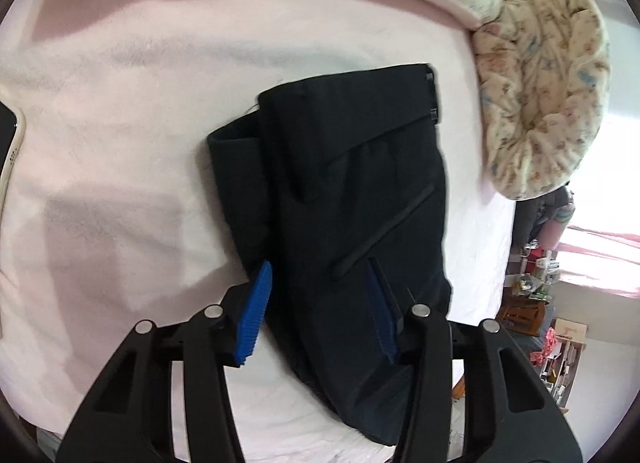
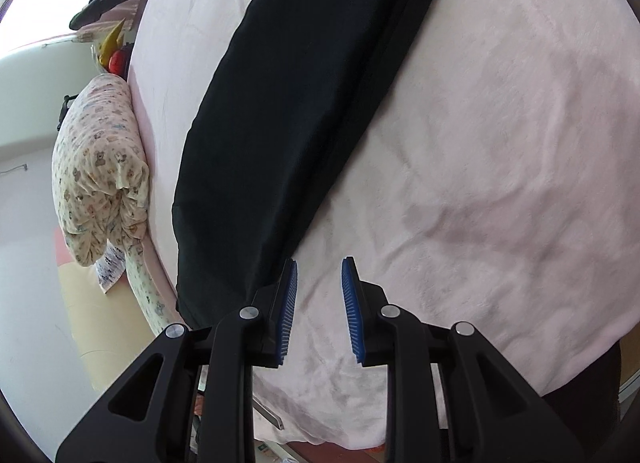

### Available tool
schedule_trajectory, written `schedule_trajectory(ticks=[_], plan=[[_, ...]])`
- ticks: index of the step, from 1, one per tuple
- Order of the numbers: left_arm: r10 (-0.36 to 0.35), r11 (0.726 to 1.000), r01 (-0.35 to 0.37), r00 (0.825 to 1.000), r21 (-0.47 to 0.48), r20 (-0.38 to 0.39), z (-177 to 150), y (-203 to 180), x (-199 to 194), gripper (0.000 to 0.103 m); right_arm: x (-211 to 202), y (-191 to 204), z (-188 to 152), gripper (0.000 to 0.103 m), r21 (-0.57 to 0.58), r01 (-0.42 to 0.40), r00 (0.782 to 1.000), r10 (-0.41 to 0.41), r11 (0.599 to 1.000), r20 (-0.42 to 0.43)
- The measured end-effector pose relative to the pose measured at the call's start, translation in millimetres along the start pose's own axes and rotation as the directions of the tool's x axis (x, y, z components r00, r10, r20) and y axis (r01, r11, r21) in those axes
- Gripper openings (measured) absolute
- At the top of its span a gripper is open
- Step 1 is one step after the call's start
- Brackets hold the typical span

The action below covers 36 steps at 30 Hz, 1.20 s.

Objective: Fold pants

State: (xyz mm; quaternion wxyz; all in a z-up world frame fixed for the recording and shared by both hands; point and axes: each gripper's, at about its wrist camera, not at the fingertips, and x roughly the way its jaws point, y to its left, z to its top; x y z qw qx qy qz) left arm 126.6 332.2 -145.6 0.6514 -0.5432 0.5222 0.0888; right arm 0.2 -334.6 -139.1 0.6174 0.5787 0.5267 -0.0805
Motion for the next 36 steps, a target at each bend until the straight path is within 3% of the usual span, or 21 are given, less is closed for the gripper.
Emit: schedule_trajectory(ticks=[5,8,9,11,15,19,21,23,24,26,28,30,33,36], plan=[[-0.036,0.998,0.036,0.999,-0.042,0.003,11,6,10,0.038,9,16,-8,0.025,-0.025,0.012,1.0,-0.012,1.0,0.003],[-0.032,0.998,0.033,0.999,-0.044,0.016,13,6,11,0.02,15,23,-15,0.025,-0.045,0.024,1.0,-0.024,0.999,-0.005],[-0.016,1.0,0.017,1.0,-0.021,0.023,12,5,11,0.01,17,24,-16,0.025,-0.046,0.027,1.0,-0.027,0.999,-0.009],[-0.039,0.999,0.038,0.998,0.026,0.047,6,6,5,0.004,21,24,-20,0.025,-0.043,0.034,0.999,-0.034,0.998,-0.019],[-0.109,0.987,0.095,0.989,0.13,0.099,-8,-6,-16,0.003,31,25,-27,0.025,-0.029,0.039,0.998,-0.04,0.999,-0.044],[-0.156,0.982,0.141,0.98,0.124,0.123,-18,-1,-35,0.003,36,27,-30,0.025,-0.037,0.037,0.997,-0.039,0.999,-0.062],[-0.127,0.986,0.111,0.983,0.123,0.131,-19,8,-35,0.003,37,29,-32,0.025,-0.043,0.03,0.997,-0.033,0.999,-0.065],[-0.044,0.995,0.033,0.992,0.095,0.12,-14,25,-21,0.003,39,31,-32,0.025,-0.049,0.031,0.997,-0.034,0.998,-0.069],[0.014,0.996,-0.022,0.994,0.081,0.109,-11,34,-10,0.005,39,31,-32,0.025,-0.051,0.029,0.997,-0.033,0.998,-0.073],[0.051,0.996,-0.056,0.995,0.069,0.083,-7,38,3,0.011,40,32,-32,0.029,-0.054,0.032,0.996,-0.036,0.998,-0.077],[0.089,0.994,-0.094,0.992,0.057,0.094,-6,36,-1,0.038,38,33,-30,0.032,-0.064,0.037,0.996,-0.042,0.997,-0.073],[0.118,0.99,-0.127,0.985,0.065,0.129,-7,34,-13,0.054,36,38,-27,0.032,-0.094,0.037,0.998,-0.043,0.995,-0.055],[0.152,0.979,-0.178,0.962,0.096,0.227,-14,32,-43,0.063,34,56,-18,0.032,-0.166,0.028,0.999,-0.03,0.986,-0.011],[0.143,0.956,-0.212,0.94,0.203,0.311,-26,17,-65,0.07,40,93,0,0.032,-0.284,0.04,0.999,-0.029,0.958,0.043]])
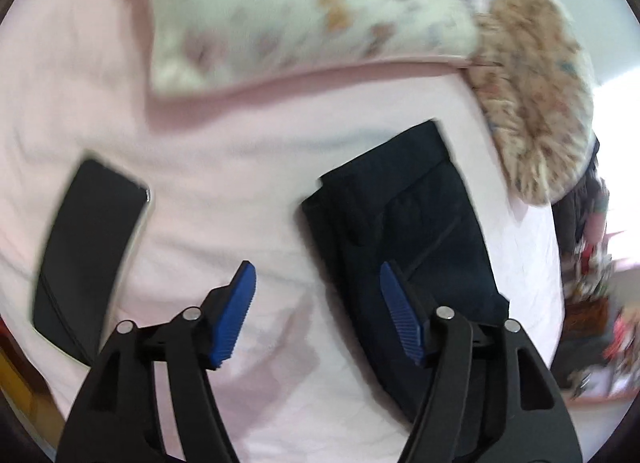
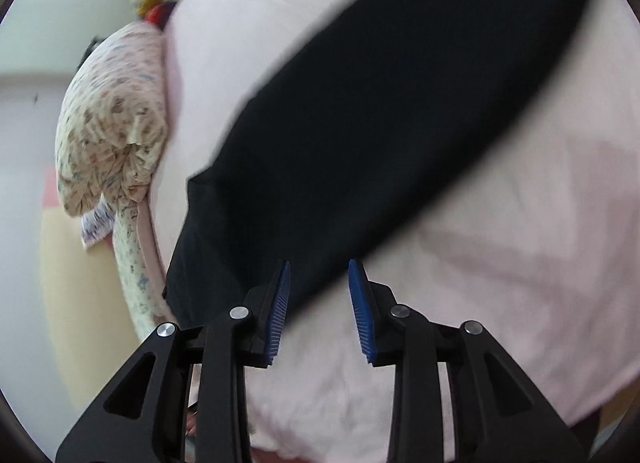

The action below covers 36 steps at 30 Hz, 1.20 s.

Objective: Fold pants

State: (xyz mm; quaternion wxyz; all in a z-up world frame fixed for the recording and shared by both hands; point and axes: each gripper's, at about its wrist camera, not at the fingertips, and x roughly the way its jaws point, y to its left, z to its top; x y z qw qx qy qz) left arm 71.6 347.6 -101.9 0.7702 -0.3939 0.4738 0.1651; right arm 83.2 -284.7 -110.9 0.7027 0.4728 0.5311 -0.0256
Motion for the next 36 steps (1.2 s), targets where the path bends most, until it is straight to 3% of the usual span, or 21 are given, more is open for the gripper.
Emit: schedule_trajectory(ticks=[3,5,7,8,10,12,14,19,20,22,25,27,28,30,32,34,36], plan=[[-0.067,0.984,0.076,0.996,0.161,-0.057,-3,-34,3,0.082,13,48,29,0.032,-0.177,-0.005,1.0,0.005,0.984,0.004],[-0.099,0.96,0.131,0.985,0.245,-0.141,-9,-58,17,0.083,27,88,42,0.032,-0.35,0.029,0.999,-0.04,0.936,-0.023],[-0.112,0.938,0.178,0.968,0.297,-0.226,-16,-80,35,0.084,46,140,50,0.032,-0.61,0.09,0.991,-0.132,0.788,-0.024],[-0.122,0.931,0.201,0.958,0.306,-0.258,-19,-88,42,0.084,59,161,52,0.032,-0.7,0.078,0.986,-0.161,0.71,-0.053],[-0.138,0.919,0.247,0.931,0.307,-0.337,-27,-102,60,0.088,83,189,60,0.032,-0.789,0.033,0.972,-0.202,0.614,-0.117],[-0.14,0.917,0.268,0.909,0.295,-0.393,-34,-105,77,0.089,106,206,66,0.032,-0.835,-0.012,0.954,-0.244,0.55,-0.174],[-0.127,0.917,0.267,0.899,0.296,-0.419,-40,-104,89,0.093,138,222,72,0.032,-0.871,-0.046,0.92,-0.319,0.489,-0.227],[-0.1,0.897,0.262,0.904,0.355,-0.416,-44,-110,105,0.099,205,248,62,0.032,-0.944,-0.11,0.84,-0.479,0.31,-0.255],[-0.103,0.898,0.263,0.904,0.351,-0.415,-45,-110,107,0.1,213,248,60,0.032,-0.946,-0.125,0.825,-0.498,0.3,-0.267],[-0.119,0.906,0.268,0.904,0.328,-0.411,-43,-108,110,0.101,235,249,51,0.032,-0.953,-0.16,0.775,-0.565,0.257,-0.282],[-0.139,0.918,0.27,0.905,0.289,-0.402,-45,-97,105,0.101,252,243,43,0.032,-0.942,-0.219,0.72,-0.611,0.253,-0.331],[-0.148,0.922,0.271,0.906,0.275,-0.397,-45,-95,105,0.101,256,236,39,0.023,-0.933,-0.248,0.69,-0.628,0.26,-0.358],[-0.151,0.923,0.272,0.906,0.27,-0.395,-45,-96,104,0.101,255,234,38,0.01,-0.928,-0.26,0.684,-0.627,0.268,-0.373],[-0.152,0.925,0.271,0.906,0.267,-0.395,-45,-98,106,0.101,247,233,40,0.006,-0.924,-0.264,0.707,-0.596,0.276,-0.381],[-0.154,0.928,0.27,0.906,0.257,-0.395,-44,-98,106,0.101,237,233,50,0.005,-0.911,-0.251,0.747,-0.533,0.327,-0.397],[-0.165,0.935,0.269,0.907,0.232,-0.388,-43,-97,106,0.101,223,238,69,0.005,-0.886,-0.226,0.81,-0.427,0.406,-0.402],[-0.185,0.943,0.27,0.91,0.194,-0.37,-42,-94,107,0.101,215,239,88,0.005,-0.841,-0.208,0.854,-0.326,0.5,-0.405]])
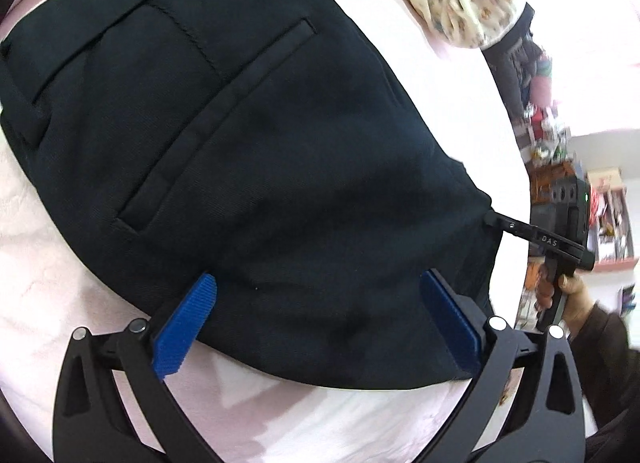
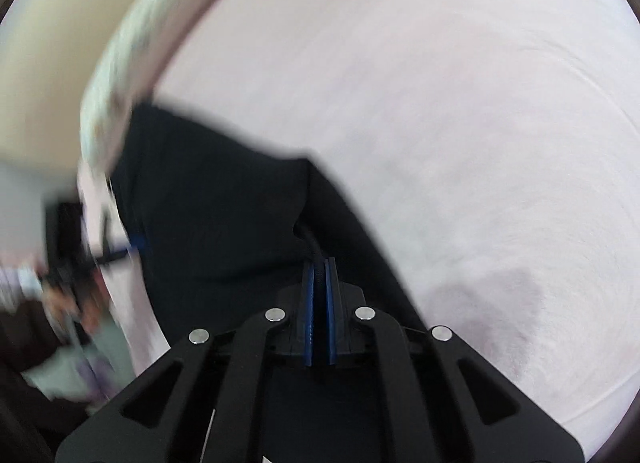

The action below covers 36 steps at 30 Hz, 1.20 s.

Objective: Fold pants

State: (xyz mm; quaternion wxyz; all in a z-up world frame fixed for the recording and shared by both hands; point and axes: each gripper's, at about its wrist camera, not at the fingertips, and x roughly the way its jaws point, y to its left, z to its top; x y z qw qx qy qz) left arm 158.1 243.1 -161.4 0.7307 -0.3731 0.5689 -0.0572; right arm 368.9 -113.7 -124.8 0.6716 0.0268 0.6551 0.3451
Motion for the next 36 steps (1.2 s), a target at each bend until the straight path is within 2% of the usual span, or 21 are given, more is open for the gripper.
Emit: schedule_trajectory(ticks=[2,5,7,8,10,12,14,15,18,20,21,22,23,26,27,29,30,31,33,35,36], plan=[[-0.005,1.0,0.006,1.0,-0.022,0.018,-1,5,-2,0.101,1,-11,-3,0.005,0.06,-0.013,0.999,0.01,0.998,0.05],[0.016,1.0,-0.016,0.999,-0.014,0.033,-6,6,-5,0.101,29,-14,-9,0.005,0.081,0.066,0.998,-0.066,0.994,-0.002],[0.03,0.999,-0.031,0.999,0.009,0.03,-8,3,-4,0.101,38,-7,-9,0.007,0.074,0.064,0.998,-0.062,0.995,-0.03],[0.032,0.999,-0.033,0.999,0.016,0.028,-8,3,-5,0.101,35,-8,-7,0.017,0.08,0.061,0.998,-0.06,0.995,-0.025],[0.028,0.999,-0.029,0.999,0.017,0.026,-6,2,-3,0.101,15,-20,-9,0.025,0.131,0.023,0.999,-0.028,0.991,0.036],[0.022,1.0,-0.022,0.999,0.008,0.031,-6,3,-4,0.101,-8,-27,-7,0.025,0.18,-0.048,0.991,0.024,0.982,0.133],[0.025,1.0,-0.026,0.999,0.01,0.039,-8,3,-3,0.101,-14,-20,-1,0.025,0.176,-0.1,0.983,0.069,0.979,0.172],[0.034,0.999,-0.035,0.999,0.018,0.042,-9,2,-3,0.101,-8,-14,2,0.025,0.166,-0.099,0.984,0.073,0.981,0.16],[0.051,0.998,-0.053,0.998,0.028,0.042,-11,-1,-2,0.101,19,-7,19,0.025,0.14,-0.04,0.999,0.034,0.989,0.038],[0.05,0.998,-0.051,0.998,0.023,0.04,-10,-1,-2,0.101,36,-6,22,0.025,0.153,-0.041,0.999,0.044,0.987,-0.019],[0.044,0.999,-0.045,0.998,0.02,0.041,-10,0,-3,0.101,42,-3,23,0.024,0.155,-0.055,0.998,0.06,0.986,-0.028],[0.041,0.999,-0.042,0.998,0.019,0.042,-10,0,-3,0.101,45,5,24,0.01,0.133,-0.052,0.998,0.054,0.99,-0.014],[0.039,0.999,-0.04,0.998,0.02,0.043,-10,0,-4,0.101,43,9,24,0.005,0.1,-0.025,1.0,0.024,0.995,0.012],[0.046,0.998,-0.048,0.998,0.031,0.052,-12,-3,-3,0.101,42,-1,32,0.005,0.16,0.02,0.998,-0.029,0.987,0.056],[0.054,0.998,-0.056,0.997,0.036,0.054,-13,-4,-3,0.101,48,-4,32,0.005,0.19,0.028,0.998,-0.038,0.981,0.051],[0.072,0.996,-0.074,0.996,0.041,0.053,-13,-7,-1,0.101,55,-1,31,0.006,0.164,0.04,0.999,-0.044,0.986,0.017],[0.074,0.996,-0.076,0.996,0.039,0.051,-13,-7,-1,0.101,49,-3,27,0.009,0.165,0.007,1.0,-0.011,0.986,0.022],[0.071,0.997,-0.073,0.996,0.035,0.049,-13,-7,-1,0.101,39,-9,22,0.021,0.179,-0.03,0.999,0.022,0.983,0.048],[0.056,0.998,-0.057,0.997,0.026,0.048,-12,-6,-2,0.101,9,-26,8,0.037,0.222,-0.076,0.992,0.05,0.972,0.12],[0.046,0.999,-0.047,0.998,0.021,0.05,-12,-4,-2,0.101,-16,-41,-6,0.037,0.204,-0.063,0.989,0.033,0.977,0.147],[0.045,0.999,-0.046,0.998,0.022,0.051,-12,-2,-3,0.101,-27,-45,-14,0.037,0.159,-0.032,0.991,0.011,0.987,0.132]])
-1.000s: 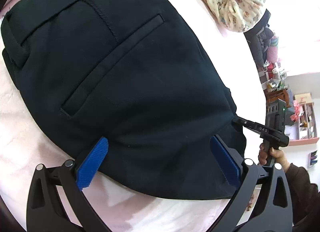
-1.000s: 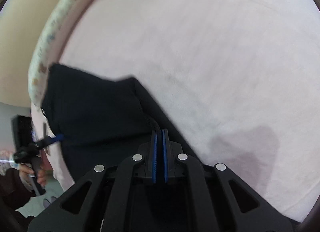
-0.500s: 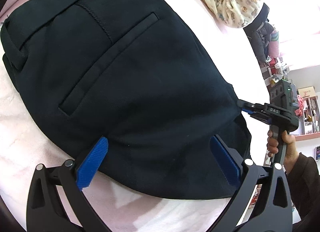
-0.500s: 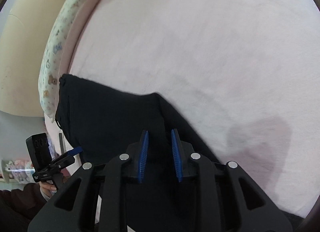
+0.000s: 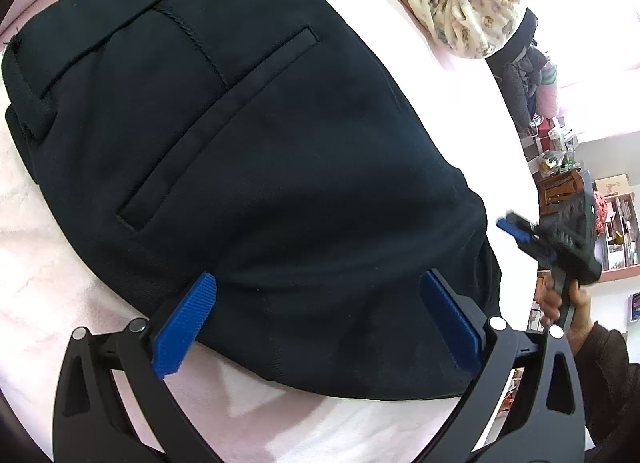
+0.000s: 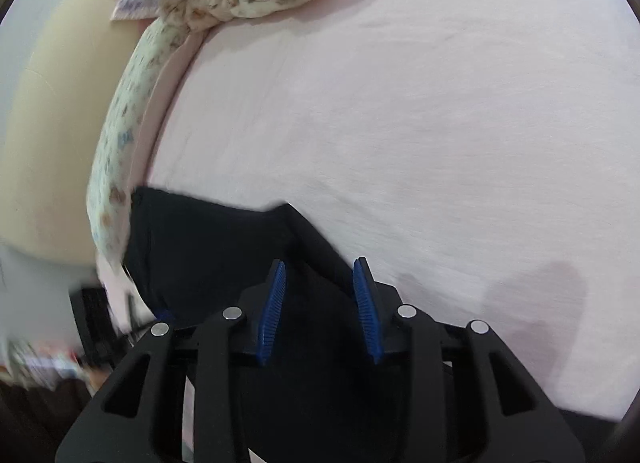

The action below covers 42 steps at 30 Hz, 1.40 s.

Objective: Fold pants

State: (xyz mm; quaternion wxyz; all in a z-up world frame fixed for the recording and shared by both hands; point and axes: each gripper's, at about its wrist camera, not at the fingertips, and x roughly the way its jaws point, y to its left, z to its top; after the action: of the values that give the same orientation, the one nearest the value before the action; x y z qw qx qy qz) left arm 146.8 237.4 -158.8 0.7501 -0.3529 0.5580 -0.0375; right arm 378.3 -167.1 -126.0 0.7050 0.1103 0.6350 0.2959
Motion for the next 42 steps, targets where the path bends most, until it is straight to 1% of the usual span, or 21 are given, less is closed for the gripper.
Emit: schedule_trajectory(ticks=[2,5,8,9,10,12,18,20,22,24,26,28,30,32,34,35,38,39,40,41,42], plan=[[0.007,1.0,-0.007,1.0,0.005,0.0,-1,-1,0,0.101,-8,-3,-10,0.037,-0.086,0.042,0.998,-0.046,0.995,-0.041],[0.022,1.0,-0.022,1.0,0.009,-0.001,0,-2,2,0.101,-6,-9,-22,0.037,-0.207,0.101,0.983,-0.13,0.973,-0.132],[0.042,0.999,-0.041,0.999,0.014,-0.004,0,-5,3,0.101,2,-13,-28,0.036,-0.255,0.133,0.969,-0.18,0.958,-0.171],[0.05,0.999,-0.05,0.999,0.019,-0.005,0,-6,3,0.101,9,-14,-30,0.031,-0.263,0.131,0.962,-0.186,0.956,-0.2],[0.055,0.998,-0.055,0.998,0.022,-0.005,0,-8,5,0.101,9,-21,-34,0.009,-0.268,0.134,0.958,-0.194,0.954,-0.211],[0.065,0.998,-0.065,0.998,0.026,-0.001,0,-10,6,0.101,10,-27,-37,0.008,-0.269,0.157,0.956,-0.214,0.95,-0.201],[0.104,0.994,-0.104,0.994,0.026,0.015,-2,-17,9,0.101,-4,-58,-44,0.01,-0.05,0.135,0.981,-0.141,0.99,-0.135],[0.11,0.993,-0.11,0.994,0.04,0.008,-2,-20,6,0.101,-21,-58,-50,0.023,-0.017,0.115,0.992,-0.116,0.993,-0.06],[0.073,0.997,-0.073,0.997,0.037,0.007,0,-20,-2,0.101,-40,-56,-59,0.022,0.001,0.091,0.995,-0.091,0.996,0.04],[0.026,1.0,-0.027,0.998,0.01,0.048,4,-16,-15,0.101,-57,-59,-72,0.022,0.026,0.006,0.993,-0.009,1.0,0.122],[0.007,1.0,-0.006,0.995,-0.01,0.097,11,-11,-28,0.101,-60,-69,-82,0.022,0.069,-0.048,0.99,0.039,0.996,0.138],[-0.003,1.0,0.006,0.99,-0.021,0.14,23,-8,-37,0.101,-55,-75,-91,0.022,0.112,-0.056,0.987,0.038,0.992,0.158],[0.006,1.0,-0.001,0.987,-0.027,0.162,33,-8,-40,0.101,-42,-81,-99,0.021,0.183,-0.008,0.986,-0.023,0.983,0.163],[0.104,0.994,-0.1,0.985,-0.038,0.141,40,-2,-32,0.101,-28,-91,-106,0.022,0.259,0.084,0.986,-0.119,0.962,0.12],[0.138,0.99,-0.133,0.986,-0.052,0.093,38,8,-19,0.098,-25,-107,-114,0.022,0.331,0.045,0.986,-0.095,0.943,0.137],[0.14,0.99,-0.136,0.985,-0.042,0.105,37,7,-21,0.098,-31,-106,-117,0.022,0.355,0.045,0.981,-0.108,0.934,0.16],[0.155,0.988,-0.153,0.981,-0.019,0.114,34,2,-22,0.099,-52,-87,-125,0.024,0.3,0.024,0.956,-0.11,0.954,0.274],[0.157,0.988,-0.156,0.981,-0.019,0.116,33,5,-20,0.098,-55,-87,-127,0.025,0.302,0.045,0.945,-0.138,0.952,0.295],[0.154,0.988,-0.153,0.981,-0.017,0.12,31,6,-19,0.098,-54,-94,-130,0.024,0.335,0.136,0.935,-0.233,0.932,0.268],[0.156,0.988,-0.155,0.98,-0.018,0.122,32,5,-19,0.097,-47,-113,-135,0.017,0.411,0.211,0.94,-0.3,0.887,0.163],[0.167,0.986,-0.166,0.978,-0.02,0.122,33,3,-21,0.097,-48,-123,-142,0.017,0.461,0.155,0.95,-0.259,0.874,0.172]])
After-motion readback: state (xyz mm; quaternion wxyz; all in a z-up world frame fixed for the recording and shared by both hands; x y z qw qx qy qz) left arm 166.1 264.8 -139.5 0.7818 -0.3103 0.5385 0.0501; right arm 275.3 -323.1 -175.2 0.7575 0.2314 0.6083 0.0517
